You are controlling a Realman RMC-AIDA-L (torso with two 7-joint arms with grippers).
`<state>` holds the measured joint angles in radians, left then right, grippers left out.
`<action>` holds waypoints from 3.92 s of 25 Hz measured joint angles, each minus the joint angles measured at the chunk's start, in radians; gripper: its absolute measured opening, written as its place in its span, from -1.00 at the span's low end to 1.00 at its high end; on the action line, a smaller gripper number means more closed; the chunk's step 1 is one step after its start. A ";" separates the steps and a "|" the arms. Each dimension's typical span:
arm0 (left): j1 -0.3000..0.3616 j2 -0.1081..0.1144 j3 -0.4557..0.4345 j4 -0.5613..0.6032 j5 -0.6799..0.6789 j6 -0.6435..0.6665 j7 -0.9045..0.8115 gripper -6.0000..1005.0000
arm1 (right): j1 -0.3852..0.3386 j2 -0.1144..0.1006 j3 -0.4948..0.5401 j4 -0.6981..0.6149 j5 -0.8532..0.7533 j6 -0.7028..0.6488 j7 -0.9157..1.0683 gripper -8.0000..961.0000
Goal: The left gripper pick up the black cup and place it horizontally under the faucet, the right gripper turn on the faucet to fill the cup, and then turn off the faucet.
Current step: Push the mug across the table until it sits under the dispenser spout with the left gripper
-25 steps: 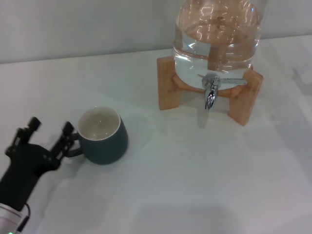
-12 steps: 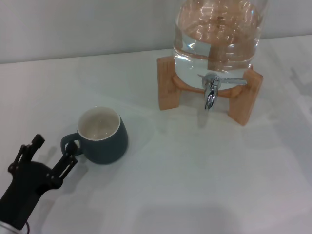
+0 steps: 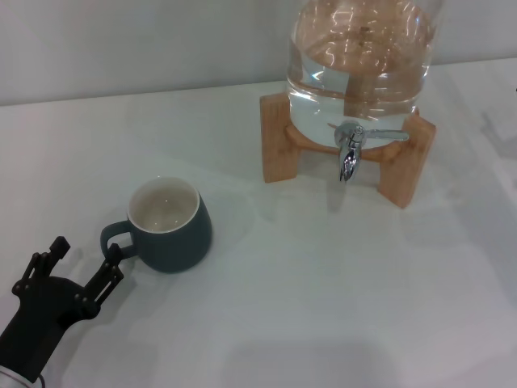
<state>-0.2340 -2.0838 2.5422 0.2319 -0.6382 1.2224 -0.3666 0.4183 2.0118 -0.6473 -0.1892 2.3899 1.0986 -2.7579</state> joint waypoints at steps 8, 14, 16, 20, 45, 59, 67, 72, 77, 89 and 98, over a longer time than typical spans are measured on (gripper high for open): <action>-0.030 -0.001 -0.002 -0.001 -0.024 -0.057 -0.015 0.74 | -0.001 0.000 0.000 -0.005 0.004 0.006 -0.009 0.72; -0.054 0.001 -0.002 -0.003 -0.042 -0.075 -0.017 0.73 | 0.005 0.001 0.000 -0.028 0.002 0.007 -0.012 0.72; -0.065 0.001 -0.002 -0.003 -0.051 -0.088 -0.017 0.73 | 0.007 0.001 0.000 -0.024 0.001 0.003 -0.013 0.72; -0.086 0.001 -0.002 -0.004 -0.055 -0.120 -0.017 0.73 | 0.008 0.001 0.000 -0.022 0.002 0.004 -0.013 0.72; -0.126 0.001 0.001 -0.003 -0.053 -0.200 -0.016 0.44 | 0.004 0.002 0.000 -0.017 0.001 0.004 -0.007 0.73; -0.135 0.002 -0.009 -0.004 -0.058 -0.203 -0.012 -0.70 | 0.008 0.004 0.000 -0.004 0.002 0.004 -0.009 0.72; -0.152 0.001 -0.017 -0.003 -0.058 -0.204 -0.010 -0.71 | 0.008 0.004 0.000 -0.004 0.002 0.004 -0.007 0.72; -0.194 0.001 -0.012 -0.003 -0.052 -0.218 -0.008 -0.71 | 0.009 0.004 0.000 -0.003 0.001 0.005 -0.007 0.73; -0.268 -0.002 -0.005 0.004 -0.025 -0.244 -0.008 -0.71 | 0.014 0.005 0.000 0.004 0.000 0.005 -0.007 0.73; -0.386 -0.011 0.005 0.128 0.044 -0.431 -0.004 -0.71 | 0.029 0.010 -0.003 0.010 0.000 0.009 -0.003 0.72; -0.388 -0.020 0.033 0.163 0.052 -0.457 -0.022 -0.71 | 0.036 0.010 -0.003 0.022 0.000 0.011 -0.003 0.72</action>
<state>-0.6218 -2.1040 2.5752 0.3952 -0.5864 0.7650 -0.3883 0.4546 2.0218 -0.6504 -0.1676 2.3899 1.1092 -2.7612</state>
